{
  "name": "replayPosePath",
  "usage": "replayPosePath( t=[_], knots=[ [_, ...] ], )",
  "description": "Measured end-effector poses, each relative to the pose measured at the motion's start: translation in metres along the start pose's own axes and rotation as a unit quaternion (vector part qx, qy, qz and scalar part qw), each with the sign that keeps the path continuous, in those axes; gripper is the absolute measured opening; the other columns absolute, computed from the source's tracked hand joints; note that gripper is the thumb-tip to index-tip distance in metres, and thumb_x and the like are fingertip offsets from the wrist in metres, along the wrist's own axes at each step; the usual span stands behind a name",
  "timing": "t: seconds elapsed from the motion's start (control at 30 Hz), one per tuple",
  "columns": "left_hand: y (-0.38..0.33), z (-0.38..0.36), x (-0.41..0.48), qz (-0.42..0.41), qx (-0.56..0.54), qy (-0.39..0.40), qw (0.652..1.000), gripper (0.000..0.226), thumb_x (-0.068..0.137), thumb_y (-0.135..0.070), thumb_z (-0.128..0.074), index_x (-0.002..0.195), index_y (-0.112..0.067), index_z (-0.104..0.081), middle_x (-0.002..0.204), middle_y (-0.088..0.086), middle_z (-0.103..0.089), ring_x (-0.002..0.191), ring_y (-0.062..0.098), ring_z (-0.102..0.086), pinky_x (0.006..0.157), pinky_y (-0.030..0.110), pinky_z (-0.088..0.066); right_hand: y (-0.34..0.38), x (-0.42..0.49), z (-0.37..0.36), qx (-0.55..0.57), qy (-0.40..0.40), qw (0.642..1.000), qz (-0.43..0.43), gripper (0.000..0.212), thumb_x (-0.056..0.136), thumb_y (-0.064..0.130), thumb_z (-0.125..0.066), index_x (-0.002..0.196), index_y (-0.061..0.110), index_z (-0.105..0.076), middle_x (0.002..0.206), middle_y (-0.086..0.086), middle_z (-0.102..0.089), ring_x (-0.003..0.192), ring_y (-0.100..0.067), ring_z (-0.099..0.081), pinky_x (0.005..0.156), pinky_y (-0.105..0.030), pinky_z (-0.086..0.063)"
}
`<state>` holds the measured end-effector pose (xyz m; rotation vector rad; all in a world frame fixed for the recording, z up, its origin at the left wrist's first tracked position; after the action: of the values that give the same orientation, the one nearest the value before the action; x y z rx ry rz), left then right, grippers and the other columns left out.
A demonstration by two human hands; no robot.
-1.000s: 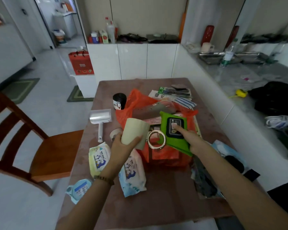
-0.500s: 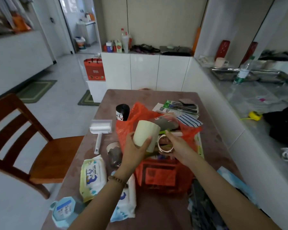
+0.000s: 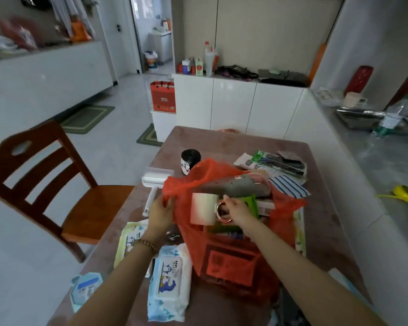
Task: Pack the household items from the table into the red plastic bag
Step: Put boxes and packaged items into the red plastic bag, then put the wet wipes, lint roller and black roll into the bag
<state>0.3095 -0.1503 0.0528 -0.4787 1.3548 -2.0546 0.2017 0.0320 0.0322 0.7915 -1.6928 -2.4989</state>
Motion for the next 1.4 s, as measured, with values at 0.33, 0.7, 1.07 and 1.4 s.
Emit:
replayPosePath(
  t=[0.33,0.7,1.07,1.4],
  knots=[
    [0.017,0.042,-0.008,-0.004,-0.039,0.11,0.993,0.041,0.086,-0.027,-0.066,0.121,-0.01,-0.053,0.094,0.001,-0.066,0.082,0.016,-0.067,0.062,0.022,-0.057,-0.02,-0.017,-0.005,0.088,-0.062,0.994,0.028,0.03,0.095,0.026,-0.053,0.118,0.008,-0.056,0.119,-0.008,-0.058,0.11,-0.022,-0.055,0.093,-0.035,-0.044],
    [0.102,0.164,-0.027,0.023,0.282,0.213,0.935,0.081,0.07,-0.053,-0.074,0.138,-0.031,-0.036,0.146,-0.002,-0.042,0.129,0.021,-0.044,0.102,0.041,-0.044,-0.053,-0.116,-0.144,0.056,0.189,0.98,0.024,0.017,0.088,0.016,-0.064,0.105,0.014,-0.062,0.114,-0.009,-0.065,0.096,-0.014,-0.063,0.085,-0.026,-0.051],
    [0.151,0.175,-0.063,-0.052,0.351,0.284,0.891,0.075,0.066,-0.039,-0.08,0.13,-0.031,-0.042,0.135,-0.004,-0.05,0.118,0.015,-0.051,0.095,0.027,-0.047,-0.076,-0.145,-0.259,0.097,0.257,0.956,-0.104,0.056,0.094,0.051,-0.044,0.143,0.026,-0.038,0.144,0.001,-0.047,0.127,-0.019,-0.049,0.11,-0.04,-0.037],
    [0.065,0.195,-0.045,0.027,-0.088,0.228,0.969,0.04,0.083,-0.039,-0.062,0.115,-0.016,-0.055,0.097,0.005,-0.069,0.073,0.011,-0.073,0.057,0.022,-0.057,-0.001,-0.146,-0.186,0.129,0.209,0.965,0.09,0.049,0.084,0.021,-0.067,0.13,0.027,-0.05,0.126,0.005,-0.059,0.116,-0.012,-0.057,0.091,-0.024,-0.052]
  ],
)
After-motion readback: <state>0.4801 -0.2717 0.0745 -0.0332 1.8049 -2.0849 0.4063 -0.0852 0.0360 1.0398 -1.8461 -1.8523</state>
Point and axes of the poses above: each hand's wrist, its own x-axis towards the middle knuckle, its own z-axis out of the back of the hand, y = z × x, the point moved 3 cm from there along x, towards the middle knuckle
